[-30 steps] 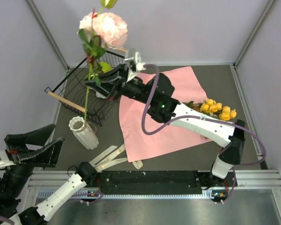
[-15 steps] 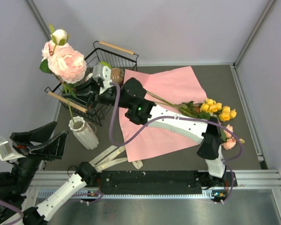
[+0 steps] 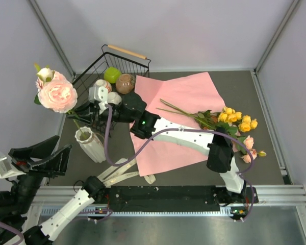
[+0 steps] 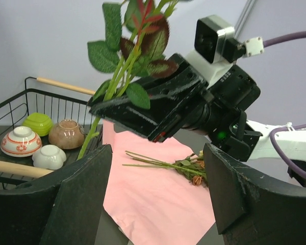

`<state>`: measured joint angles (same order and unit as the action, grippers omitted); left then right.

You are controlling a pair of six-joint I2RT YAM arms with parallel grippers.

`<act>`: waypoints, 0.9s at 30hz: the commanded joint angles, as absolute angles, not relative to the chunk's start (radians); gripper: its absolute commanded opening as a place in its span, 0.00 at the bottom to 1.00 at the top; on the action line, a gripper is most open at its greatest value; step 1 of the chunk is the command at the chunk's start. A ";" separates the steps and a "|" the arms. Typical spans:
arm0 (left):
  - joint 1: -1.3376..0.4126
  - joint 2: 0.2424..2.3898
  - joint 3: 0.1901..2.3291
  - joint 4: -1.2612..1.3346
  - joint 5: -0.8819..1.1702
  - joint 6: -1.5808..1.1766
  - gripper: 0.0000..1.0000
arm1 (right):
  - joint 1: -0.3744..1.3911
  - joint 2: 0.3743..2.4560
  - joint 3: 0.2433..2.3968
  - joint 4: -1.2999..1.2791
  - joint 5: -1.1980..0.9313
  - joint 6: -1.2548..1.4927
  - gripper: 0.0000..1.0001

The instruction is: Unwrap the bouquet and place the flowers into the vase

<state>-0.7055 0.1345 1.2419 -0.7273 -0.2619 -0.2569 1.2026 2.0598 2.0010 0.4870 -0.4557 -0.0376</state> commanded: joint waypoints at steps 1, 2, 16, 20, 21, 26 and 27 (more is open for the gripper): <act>-0.706 0.129 1.256 -0.741 -0.267 -0.247 0.78 | 1.223 2.052 1.933 0.547 -0.495 -0.087 0.00; -0.706 0.127 1.255 -0.744 -0.270 -0.247 0.78 | 1.223 2.052 1.921 0.552 -0.499 -0.086 0.00; -0.706 0.104 1.218 -0.744 -0.271 -0.268 0.78 | 1.238 2.080 1.741 0.626 -0.466 -0.078 0.02; -0.706 0.100 1.209 -0.744 -0.273 -0.268 0.78 | 1.236 2.077 1.718 0.620 -0.457 -0.068 0.03; -0.706 0.100 1.207 -0.744 -0.272 -0.270 0.78 | 1.238 2.077 1.712 0.617 -0.454 -0.064 0.04; -0.706 0.100 1.198 -0.741 -0.265 -0.276 0.78 | 1.238 2.079 1.690 0.614 -0.436 -0.057 0.10; -0.706 0.098 1.200 -0.742 -0.262 -0.279 0.78 | 1.238 2.079 1.687 0.617 -0.433 -0.054 0.12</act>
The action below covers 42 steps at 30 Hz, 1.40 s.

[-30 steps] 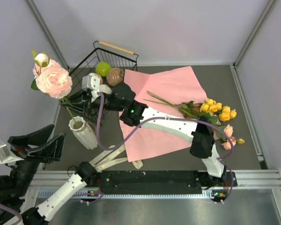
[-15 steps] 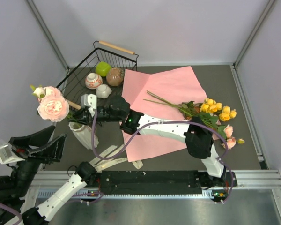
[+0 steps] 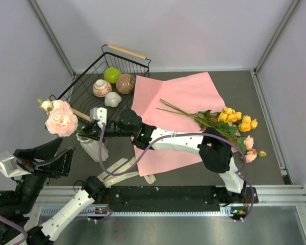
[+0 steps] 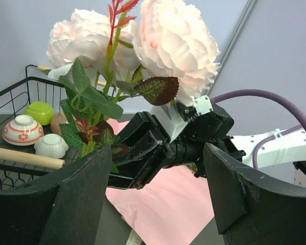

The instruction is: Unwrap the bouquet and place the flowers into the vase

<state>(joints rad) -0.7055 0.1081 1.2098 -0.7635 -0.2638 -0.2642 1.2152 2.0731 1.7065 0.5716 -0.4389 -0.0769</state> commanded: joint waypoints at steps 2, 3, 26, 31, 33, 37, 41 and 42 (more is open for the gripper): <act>-0.706 0.097 1.200 -0.742 -0.262 -0.282 0.78 | 1.236 2.088 1.693 0.604 -0.419 -0.048 0.13; -0.706 0.097 1.201 -0.742 -0.264 -0.282 0.78 | 1.238 2.094 1.715 0.594 -0.402 -0.045 0.13; -0.707 0.087 1.189 -0.746 -0.256 -0.302 0.78 | 1.238 2.043 1.726 0.460 -0.266 0.038 0.64; -0.707 0.095 1.177 -0.742 -0.245 -0.308 0.79 | 1.238 2.000 1.755 0.367 -0.239 0.080 0.71; -0.706 0.101 1.175 -0.742 -0.239 -0.311 0.79 | 1.238 1.979 1.773 0.324 -0.236 0.093 0.72; -0.707 0.127 1.177 -0.739 -0.204 -0.319 0.79 | 1.238 1.944 1.821 0.229 -0.227 0.127 0.74; -0.706 0.175 1.230 -0.706 -0.134 -0.316 0.81 | 1.238 1.858 1.795 0.160 -0.138 0.169 0.79; -0.707 0.192 1.267 -0.710 -0.123 -0.314 0.81 | 1.239 1.820 1.789 0.108 -0.118 0.178 0.80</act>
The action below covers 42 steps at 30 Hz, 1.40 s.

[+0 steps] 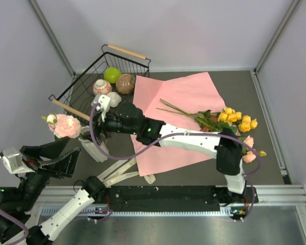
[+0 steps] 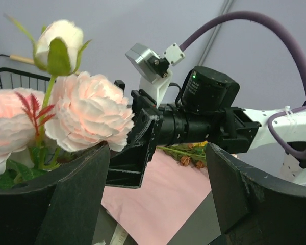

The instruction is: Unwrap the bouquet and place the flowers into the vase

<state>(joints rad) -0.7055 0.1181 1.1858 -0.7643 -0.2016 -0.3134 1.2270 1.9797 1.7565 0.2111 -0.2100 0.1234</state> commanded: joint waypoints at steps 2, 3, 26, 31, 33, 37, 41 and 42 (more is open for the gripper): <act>-0.706 0.253 1.298 -0.729 -0.082 -0.310 0.81 | 1.236 1.781 1.757 0.055 -0.068 0.179 0.82; -0.706 0.274 1.317 -0.730 -0.060 -0.310 0.81 | 1.236 1.754 1.734 0.037 -0.046 0.190 0.82; -0.707 0.874 1.232 -0.238 0.373 -0.497 0.76 | 0.862 1.293 1.048 -0.328 0.567 0.404 0.74; -0.707 0.979 1.290 -0.242 0.411 -0.422 0.73 | 0.805 1.344 1.029 -0.293 0.565 0.212 0.56; -0.707 0.980 1.282 -0.241 0.404 -0.393 0.73 | 0.775 1.357 1.011 -0.275 0.539 0.102 0.54; -0.707 0.973 1.261 -0.253 0.393 -0.315 0.74 | 0.732 1.387 0.947 -0.189 0.529 -0.066 0.43; -0.707 0.948 1.223 -0.282 0.423 -0.291 0.74 | 0.670 1.463 0.911 -0.067 0.479 -0.242 0.31; -0.707 0.936 1.210 -0.282 0.434 -0.293 0.74 | 0.648 1.479 0.902 -0.046 0.473 -0.262 0.29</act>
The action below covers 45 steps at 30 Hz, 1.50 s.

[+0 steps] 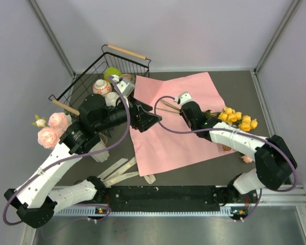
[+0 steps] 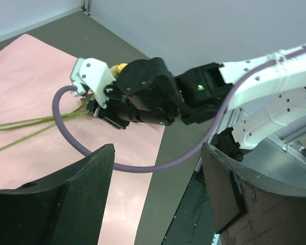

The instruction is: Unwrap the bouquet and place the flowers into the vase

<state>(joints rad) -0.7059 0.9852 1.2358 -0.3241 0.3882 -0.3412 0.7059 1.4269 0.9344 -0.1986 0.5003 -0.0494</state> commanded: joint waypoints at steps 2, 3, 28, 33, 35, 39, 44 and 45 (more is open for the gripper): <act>-0.707 0.899 1.177 -0.281 0.454 -0.290 0.75 | 0.624 1.520 0.910 -0.043 0.440 -0.285 0.26; -0.707 0.887 1.166 -0.284 0.462 -0.284 0.75 | 0.603 1.528 0.910 -0.041 0.427 -0.288 0.25; -0.707 0.727 1.023 -0.313 0.554 -0.229 0.78 | 0.597 1.709 1.039 -0.095 0.423 -0.397 0.27; -0.707 0.739 1.017 -0.314 0.551 -0.219 0.78 | 0.585 1.672 1.025 -0.069 0.390 -0.400 0.26; -0.707 0.744 1.019 -0.313 0.549 -0.218 0.78 | 0.572 1.689 1.028 -0.072 0.383 -0.399 0.26; -0.707 0.738 1.020 -0.311 0.540 -0.218 0.78 | 0.565 1.729 1.022 -0.072 0.403 -0.417 0.25; -0.709 0.733 1.014 -0.313 0.532 -0.215 0.78 | 0.554 1.758 1.015 -0.055 0.400 -0.425 0.23; -0.707 0.735 1.014 -0.311 0.532 -0.215 0.78 | 0.555 1.759 1.017 -0.057 0.394 -0.423 0.22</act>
